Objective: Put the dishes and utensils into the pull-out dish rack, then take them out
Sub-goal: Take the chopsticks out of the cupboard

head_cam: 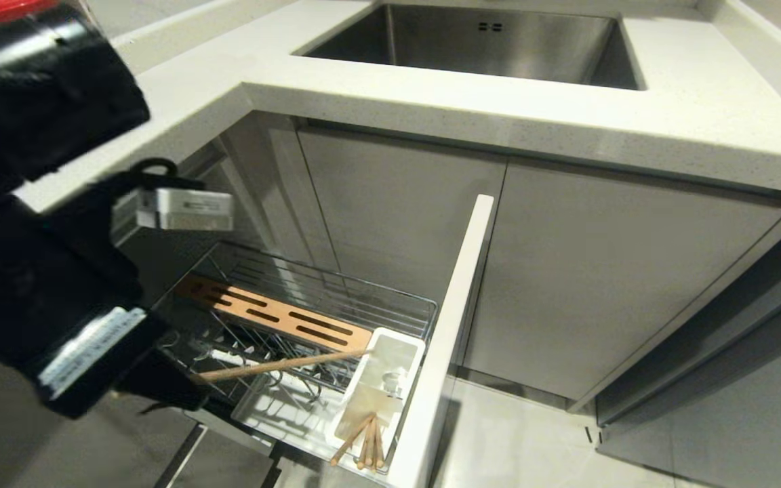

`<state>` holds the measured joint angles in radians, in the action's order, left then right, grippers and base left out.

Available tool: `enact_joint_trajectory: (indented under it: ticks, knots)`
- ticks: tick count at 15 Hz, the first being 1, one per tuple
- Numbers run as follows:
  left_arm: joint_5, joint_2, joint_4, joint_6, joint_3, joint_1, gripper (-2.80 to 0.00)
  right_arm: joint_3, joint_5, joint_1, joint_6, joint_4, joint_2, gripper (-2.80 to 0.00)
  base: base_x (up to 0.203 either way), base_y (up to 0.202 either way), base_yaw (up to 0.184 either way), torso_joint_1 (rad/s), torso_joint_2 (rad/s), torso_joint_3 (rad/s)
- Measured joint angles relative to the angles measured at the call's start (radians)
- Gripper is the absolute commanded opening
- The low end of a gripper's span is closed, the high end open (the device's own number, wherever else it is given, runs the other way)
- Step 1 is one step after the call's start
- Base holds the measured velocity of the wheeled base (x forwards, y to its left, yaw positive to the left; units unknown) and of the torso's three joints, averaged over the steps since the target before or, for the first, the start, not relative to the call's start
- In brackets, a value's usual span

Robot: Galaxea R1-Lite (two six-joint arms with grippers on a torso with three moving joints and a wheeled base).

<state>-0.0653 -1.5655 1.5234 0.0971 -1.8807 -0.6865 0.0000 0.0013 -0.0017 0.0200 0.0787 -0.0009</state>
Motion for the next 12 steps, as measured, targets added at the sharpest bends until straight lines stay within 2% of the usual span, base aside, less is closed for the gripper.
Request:
enact_joint_trajectory:
  ticks: [4, 6, 9, 12]
  knots:
    - [0.003, 0.175, 0.001, -0.020, -0.039, -0.033, -2.80, 0.000, 0.000, 0.000, 0.000, 0.000, 0.000, -2.80, 0.000, 0.000, 0.000, 0.000, 0.00, 0.000]
    - [0.008, 0.260, 0.001, -0.026, -0.045, -0.009, -2.80, 0.000, 0.000, 0.000, 0.000, 0.000, 0.000, -2.80, 0.000, 0.000, 0.000, 0.000, 0.00, 0.000]
    - [0.009, 0.356, -0.090, -0.007, -0.047, 0.118, -2.80, 0.000, 0.000, 0.000, 0.000, 0.000, 0.000, -2.80, 0.000, 0.000, 0.000, 0.000, 0.00, 0.000]
    - [0.009, 0.424, -0.230, 0.020, -0.047, 0.301, -2.80, 0.000, 0.000, 0.000, 0.000, 0.000, 0.000, -2.80, 0.000, 0.000, 0.000, 0.000, 0.00, 0.000]
